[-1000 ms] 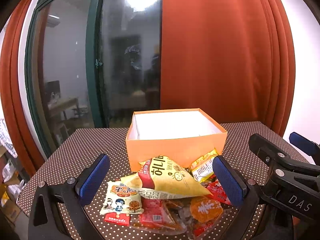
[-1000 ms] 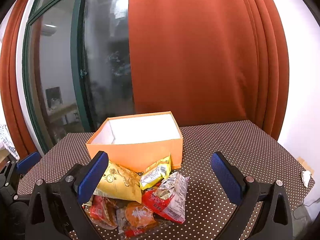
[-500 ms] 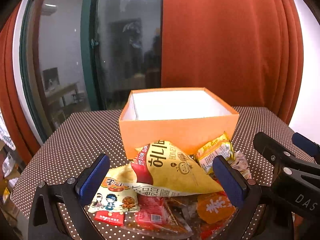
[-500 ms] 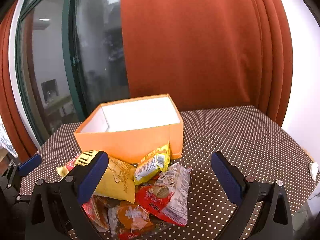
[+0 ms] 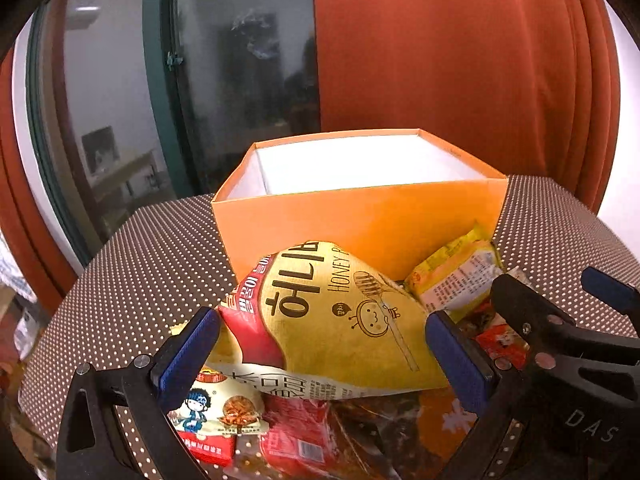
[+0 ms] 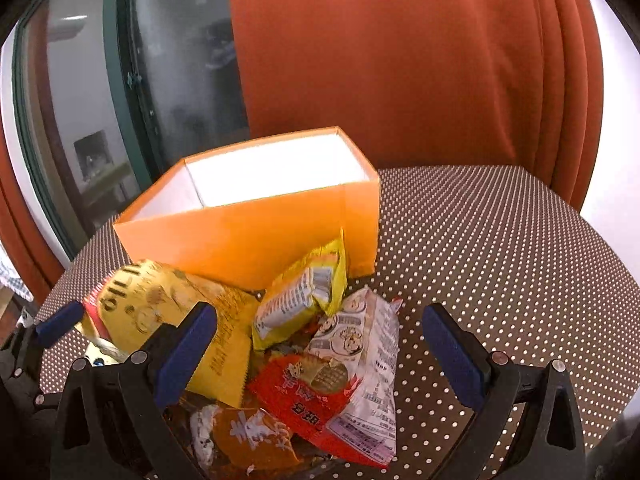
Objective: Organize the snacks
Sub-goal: 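Grasp the white-red printed bag with the right tool while the left tool reaches the yellow chip bag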
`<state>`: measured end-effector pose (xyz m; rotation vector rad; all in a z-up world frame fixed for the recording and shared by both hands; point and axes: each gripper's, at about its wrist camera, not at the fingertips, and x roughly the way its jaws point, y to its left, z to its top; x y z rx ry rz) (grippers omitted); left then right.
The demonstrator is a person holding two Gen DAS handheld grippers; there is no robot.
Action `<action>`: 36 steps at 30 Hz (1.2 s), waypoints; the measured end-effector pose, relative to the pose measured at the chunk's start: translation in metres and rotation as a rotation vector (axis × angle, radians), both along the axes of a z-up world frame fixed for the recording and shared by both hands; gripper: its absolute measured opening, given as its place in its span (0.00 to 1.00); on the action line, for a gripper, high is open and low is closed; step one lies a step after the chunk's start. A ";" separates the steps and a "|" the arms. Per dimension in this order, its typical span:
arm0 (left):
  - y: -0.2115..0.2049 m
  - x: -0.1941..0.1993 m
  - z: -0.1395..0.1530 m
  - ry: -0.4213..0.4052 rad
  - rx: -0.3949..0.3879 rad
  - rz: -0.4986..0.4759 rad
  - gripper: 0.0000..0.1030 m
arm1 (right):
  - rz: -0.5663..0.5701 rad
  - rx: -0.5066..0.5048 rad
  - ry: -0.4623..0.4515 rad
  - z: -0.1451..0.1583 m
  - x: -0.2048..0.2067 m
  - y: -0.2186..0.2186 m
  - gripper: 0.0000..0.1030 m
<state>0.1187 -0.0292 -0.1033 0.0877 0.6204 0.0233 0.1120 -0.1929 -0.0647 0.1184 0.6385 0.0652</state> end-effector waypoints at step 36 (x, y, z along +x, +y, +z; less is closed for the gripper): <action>-0.024 0.010 -0.035 0.042 0.099 0.021 0.99 | 0.015 0.092 0.130 -0.050 0.034 -0.012 0.65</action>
